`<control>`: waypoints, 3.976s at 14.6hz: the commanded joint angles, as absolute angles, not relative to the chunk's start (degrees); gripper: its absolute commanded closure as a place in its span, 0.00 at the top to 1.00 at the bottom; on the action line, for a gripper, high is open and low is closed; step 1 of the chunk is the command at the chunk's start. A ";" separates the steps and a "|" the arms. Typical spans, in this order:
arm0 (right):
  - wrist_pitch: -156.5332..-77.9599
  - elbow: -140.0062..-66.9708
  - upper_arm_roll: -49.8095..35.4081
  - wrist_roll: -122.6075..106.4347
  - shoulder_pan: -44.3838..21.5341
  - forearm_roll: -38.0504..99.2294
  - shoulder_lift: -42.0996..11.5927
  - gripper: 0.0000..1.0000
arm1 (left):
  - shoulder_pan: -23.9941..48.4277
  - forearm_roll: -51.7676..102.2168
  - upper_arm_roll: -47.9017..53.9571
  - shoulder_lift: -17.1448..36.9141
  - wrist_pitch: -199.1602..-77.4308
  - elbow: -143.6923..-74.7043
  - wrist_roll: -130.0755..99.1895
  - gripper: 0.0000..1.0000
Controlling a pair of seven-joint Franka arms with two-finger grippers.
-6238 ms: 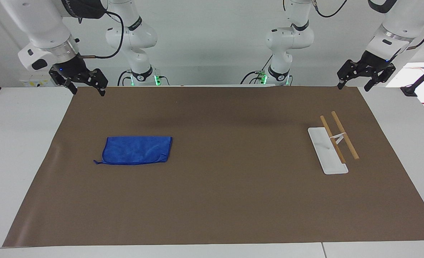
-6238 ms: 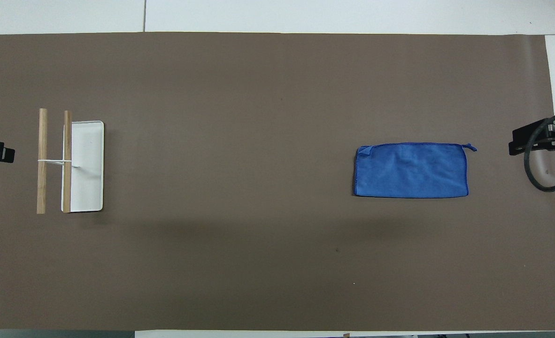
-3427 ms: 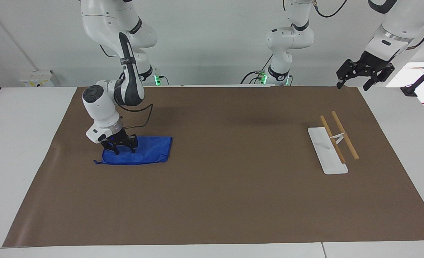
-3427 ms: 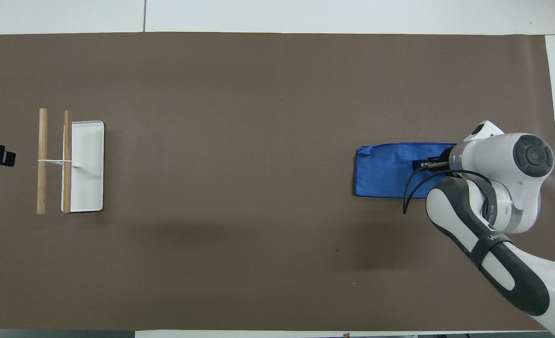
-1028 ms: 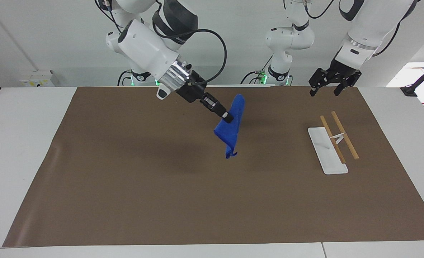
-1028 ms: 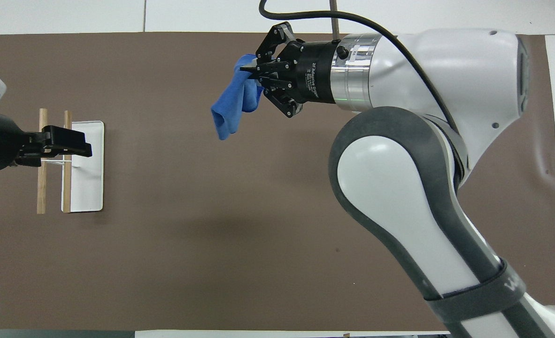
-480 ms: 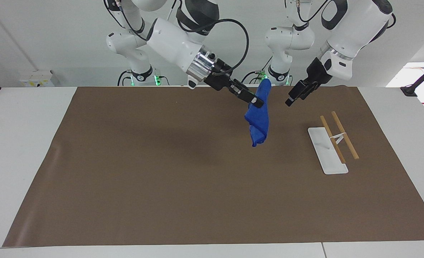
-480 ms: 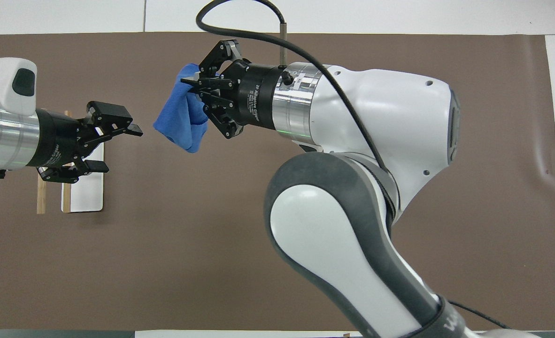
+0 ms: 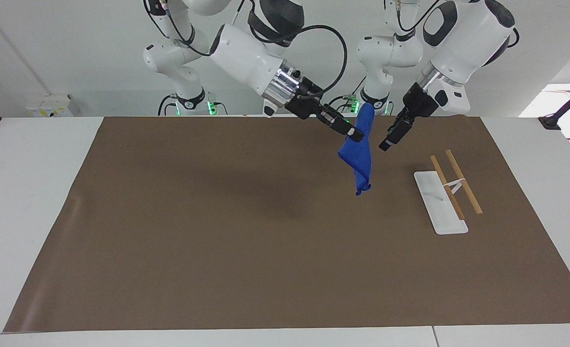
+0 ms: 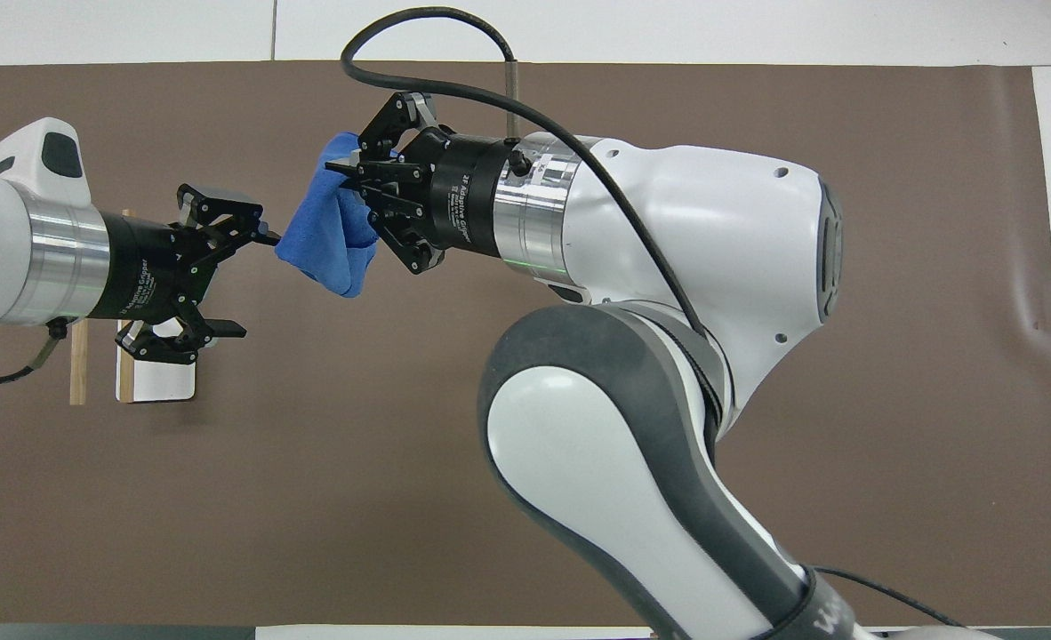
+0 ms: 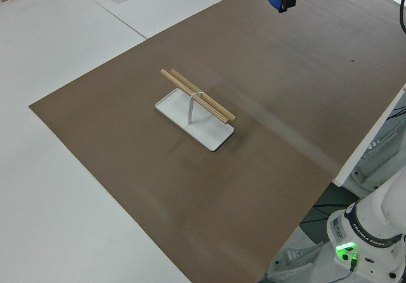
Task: Right arm passes towel to left arm to hang
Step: 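Bring the towel toward the left gripper while the left gripper reaches it, then close the left gripper on the towel edge held by the right gripper, then open the right gripper and withdraw it while the left gripper pulls the towel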
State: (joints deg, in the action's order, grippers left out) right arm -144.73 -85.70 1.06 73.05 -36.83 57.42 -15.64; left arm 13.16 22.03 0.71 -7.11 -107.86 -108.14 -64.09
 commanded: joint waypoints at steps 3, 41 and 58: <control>-145.28 -85.25 0.97 73.74 -37.00 57.39 -15.82 0.00 | 13.71 25.83 0.26 -9.58 -110.74 -113.81 -73.72 1.00; -150.29 -85.52 0.97 81.56 -40.17 57.30 -16.00 0.00 | 12.65 42.72 3.78 -7.92 -133.50 -119.81 -78.66 0.00; -144.86 -95.61 1.41 59.13 -32.80 25.05 -12.67 1.00 | 11.87 8.30 4.39 -7.30 -132.89 -114.97 -77.34 0.00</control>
State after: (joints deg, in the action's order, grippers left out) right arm -147.72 -90.42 1.81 68.68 -36.15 27.69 -16.08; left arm 12.33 14.20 4.22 -8.20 -132.90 -116.79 -77.80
